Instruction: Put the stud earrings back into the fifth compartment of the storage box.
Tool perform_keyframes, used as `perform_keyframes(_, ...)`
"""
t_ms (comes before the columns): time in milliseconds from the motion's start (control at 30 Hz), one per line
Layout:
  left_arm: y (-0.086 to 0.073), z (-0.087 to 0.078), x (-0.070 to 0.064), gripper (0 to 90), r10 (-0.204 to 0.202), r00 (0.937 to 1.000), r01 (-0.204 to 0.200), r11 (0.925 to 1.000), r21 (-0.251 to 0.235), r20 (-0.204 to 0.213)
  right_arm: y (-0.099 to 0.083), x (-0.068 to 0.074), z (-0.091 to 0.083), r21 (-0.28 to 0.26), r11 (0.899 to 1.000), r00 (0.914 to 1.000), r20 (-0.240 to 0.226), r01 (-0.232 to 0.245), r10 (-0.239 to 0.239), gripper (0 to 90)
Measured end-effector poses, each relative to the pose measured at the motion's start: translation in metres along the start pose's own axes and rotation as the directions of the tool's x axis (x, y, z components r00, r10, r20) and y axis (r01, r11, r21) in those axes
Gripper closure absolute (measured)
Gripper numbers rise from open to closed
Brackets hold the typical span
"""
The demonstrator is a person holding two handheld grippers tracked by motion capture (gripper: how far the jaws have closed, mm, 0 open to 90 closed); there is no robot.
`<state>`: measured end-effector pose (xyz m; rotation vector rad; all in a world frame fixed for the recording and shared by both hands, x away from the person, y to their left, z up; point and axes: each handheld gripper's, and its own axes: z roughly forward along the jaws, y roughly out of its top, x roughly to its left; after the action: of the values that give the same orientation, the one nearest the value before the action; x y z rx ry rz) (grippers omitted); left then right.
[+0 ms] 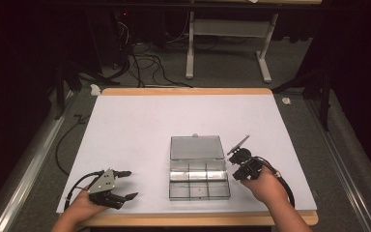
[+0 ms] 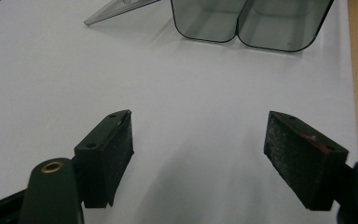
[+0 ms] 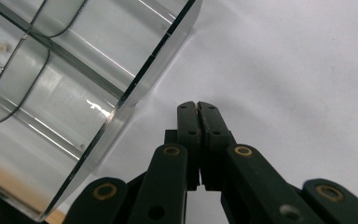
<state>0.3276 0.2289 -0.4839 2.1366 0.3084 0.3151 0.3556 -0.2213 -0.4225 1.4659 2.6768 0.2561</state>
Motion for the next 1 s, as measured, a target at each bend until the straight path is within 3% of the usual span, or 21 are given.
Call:
perform_keyframes(433,0.000,0.000,0.000,24.4,0.000,1.0000,0.000,1.0000,0.000,0.000,0.001,0.004,-0.018,-0.014,1.000,0.9999,-0.010,-0.007,0.007,89.5)
perform_keyframes(1000,0.000,0.000,0.000,24.4,0.001,1.0000,-0.001,1.0000,0.000,0.000,0.015,0.029,-0.035,-0.037,0.997,0.9979,-0.019,0.061,-0.062,89.5)
